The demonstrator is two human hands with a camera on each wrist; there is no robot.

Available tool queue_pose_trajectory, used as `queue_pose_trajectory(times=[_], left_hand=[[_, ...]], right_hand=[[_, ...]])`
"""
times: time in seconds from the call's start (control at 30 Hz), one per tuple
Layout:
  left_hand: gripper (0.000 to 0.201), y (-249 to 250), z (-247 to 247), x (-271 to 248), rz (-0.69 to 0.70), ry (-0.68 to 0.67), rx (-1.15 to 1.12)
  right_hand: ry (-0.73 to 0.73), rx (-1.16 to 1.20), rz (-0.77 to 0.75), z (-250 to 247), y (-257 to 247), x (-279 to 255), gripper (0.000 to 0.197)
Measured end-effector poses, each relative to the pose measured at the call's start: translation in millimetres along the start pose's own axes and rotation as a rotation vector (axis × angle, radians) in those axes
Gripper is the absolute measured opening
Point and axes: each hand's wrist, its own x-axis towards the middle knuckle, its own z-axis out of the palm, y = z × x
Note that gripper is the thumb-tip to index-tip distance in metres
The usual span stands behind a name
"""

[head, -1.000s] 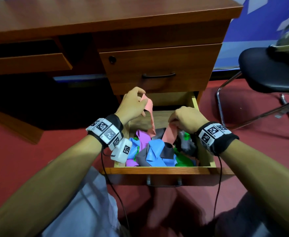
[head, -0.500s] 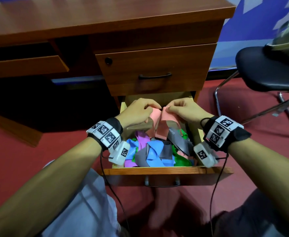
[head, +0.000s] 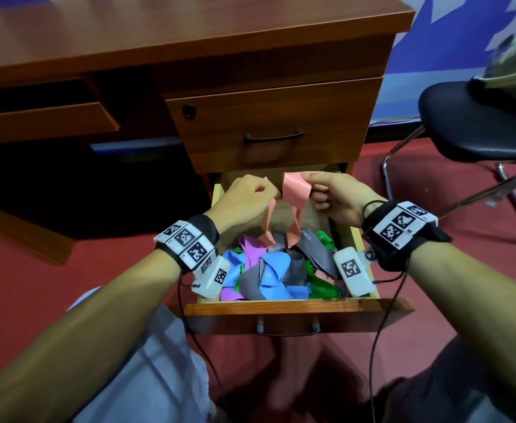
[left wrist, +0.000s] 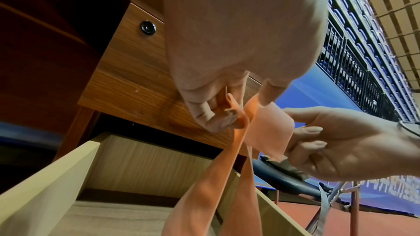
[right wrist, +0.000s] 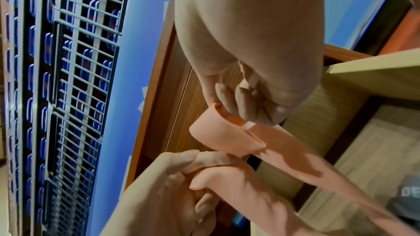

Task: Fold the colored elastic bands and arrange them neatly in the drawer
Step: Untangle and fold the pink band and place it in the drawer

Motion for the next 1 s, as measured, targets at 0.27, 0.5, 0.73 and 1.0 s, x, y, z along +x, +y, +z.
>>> queue_pose_trajectory(times=[0.27,0.5,0.73,1.0], left_hand=[[0.020,-2,2,-1,0.113,0.023,-0.088],[0.016,3,-4,3,0.025,0.015,-0.197],[0.023,7,-5,3,-0.220,0.031,-0.373],[0.036,9,-9,0,-0.265,0.012,-0.545]], right_hand=[[-0.110,0.220,0.043,-1,-4,-2,0.007],[0.268,-0.663,-0.111,-1,2,-8,0.013],[0.079,-1.143,-0.754,11,15,-12,0.019],[0.066,-1.347,-0.978,18,18,-17,0.032]])
